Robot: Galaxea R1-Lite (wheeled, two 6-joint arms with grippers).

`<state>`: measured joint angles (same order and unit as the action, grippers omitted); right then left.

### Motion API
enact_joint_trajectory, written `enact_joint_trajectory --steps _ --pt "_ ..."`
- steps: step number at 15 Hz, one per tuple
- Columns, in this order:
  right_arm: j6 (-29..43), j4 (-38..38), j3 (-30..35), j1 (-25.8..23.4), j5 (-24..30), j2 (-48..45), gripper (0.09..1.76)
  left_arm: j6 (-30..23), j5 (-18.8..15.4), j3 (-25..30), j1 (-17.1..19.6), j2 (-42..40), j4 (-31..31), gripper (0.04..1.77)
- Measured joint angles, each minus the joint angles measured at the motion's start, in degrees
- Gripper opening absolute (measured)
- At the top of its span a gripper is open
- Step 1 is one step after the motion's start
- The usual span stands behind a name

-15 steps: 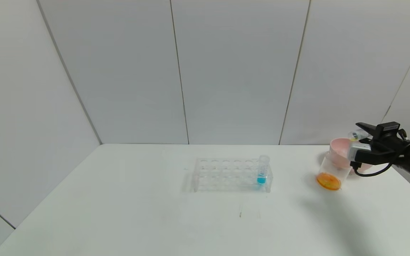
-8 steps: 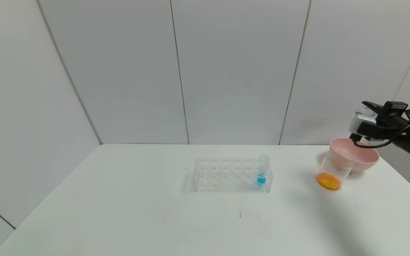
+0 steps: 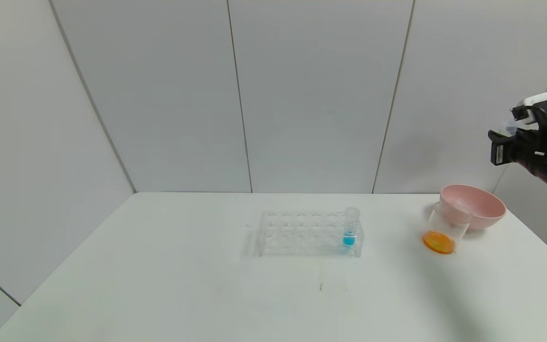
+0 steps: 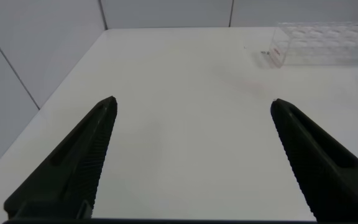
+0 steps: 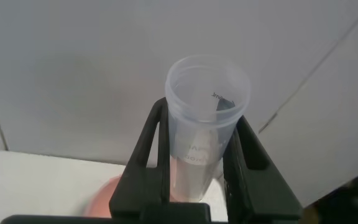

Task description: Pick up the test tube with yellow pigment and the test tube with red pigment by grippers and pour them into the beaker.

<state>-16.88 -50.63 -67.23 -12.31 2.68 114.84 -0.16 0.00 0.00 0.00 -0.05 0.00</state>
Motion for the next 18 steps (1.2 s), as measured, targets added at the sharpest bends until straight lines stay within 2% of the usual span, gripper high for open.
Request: enact_joint_trajectory --steps 1,5,9,13,18 --pt "4.99 0.07 0.0 -0.24 -1.78 1.01 0.54 0.0 0.0 0.0 0.0 0.0 0.02 1.76" --pt "15.23 0.51 1.96 -1.05 -2.78 4.73 0.54 0.0 0.0 0.0 0.0 0.0 0.0 1.76" --pt "17.94 0.51 2.38 -1.05 -2.36 7.22 0.54 0.0 0.0 0.0 0.0 0.0 0.0 1.76" --pt "17.7 0.32 2.32 -0.74 -1.23 8.37 0.99 0.02 0.0 0.0 0.0 0.0 0.0 1.76" --pt "16.59 0.05 2.95 -0.5 -1.34 7.98 1.33 0.0 0.0 0.0 0.0 0.0 0.0 1.76"
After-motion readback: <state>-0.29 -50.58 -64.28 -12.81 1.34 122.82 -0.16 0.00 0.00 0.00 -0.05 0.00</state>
